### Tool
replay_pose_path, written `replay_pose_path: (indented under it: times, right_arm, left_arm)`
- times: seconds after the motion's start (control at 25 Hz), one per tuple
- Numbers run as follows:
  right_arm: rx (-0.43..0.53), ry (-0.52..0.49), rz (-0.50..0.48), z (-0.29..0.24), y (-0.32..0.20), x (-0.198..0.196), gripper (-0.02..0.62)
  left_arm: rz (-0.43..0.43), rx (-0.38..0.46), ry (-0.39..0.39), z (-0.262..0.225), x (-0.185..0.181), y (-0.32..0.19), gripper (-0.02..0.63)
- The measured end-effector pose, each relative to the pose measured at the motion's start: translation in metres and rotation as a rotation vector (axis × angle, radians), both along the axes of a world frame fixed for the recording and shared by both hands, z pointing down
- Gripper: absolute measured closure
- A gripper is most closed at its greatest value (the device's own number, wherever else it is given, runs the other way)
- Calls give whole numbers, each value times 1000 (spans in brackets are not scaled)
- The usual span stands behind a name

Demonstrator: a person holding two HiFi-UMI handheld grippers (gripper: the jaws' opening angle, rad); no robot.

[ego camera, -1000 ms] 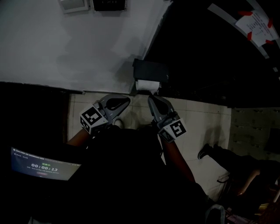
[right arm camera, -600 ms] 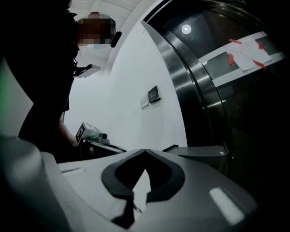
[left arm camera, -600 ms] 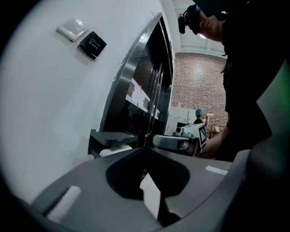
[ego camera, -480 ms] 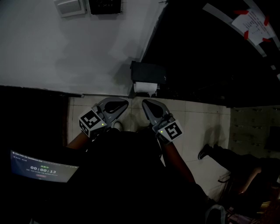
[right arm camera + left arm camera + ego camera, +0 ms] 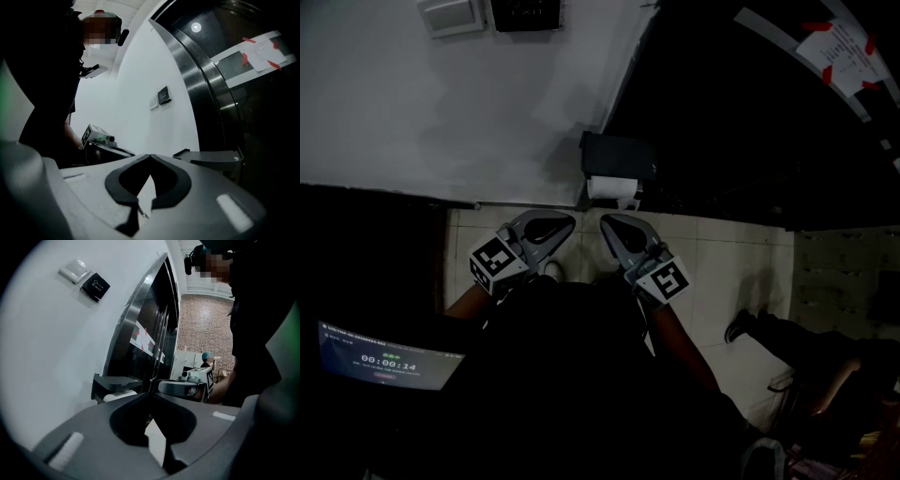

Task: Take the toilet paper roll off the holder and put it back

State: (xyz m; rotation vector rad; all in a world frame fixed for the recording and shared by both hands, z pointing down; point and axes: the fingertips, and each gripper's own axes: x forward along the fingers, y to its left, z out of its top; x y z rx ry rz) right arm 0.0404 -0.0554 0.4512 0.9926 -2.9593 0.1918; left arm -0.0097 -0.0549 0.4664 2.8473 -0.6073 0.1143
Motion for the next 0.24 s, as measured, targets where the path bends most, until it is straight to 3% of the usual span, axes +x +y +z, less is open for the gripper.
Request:
replay_pose_path:
  times: [0.24]
  right_arm:
    - [-6, 4, 2, 0, 0, -2, 595]
  left_arm:
    - [0, 1, 2, -3, -3, 0, 606]
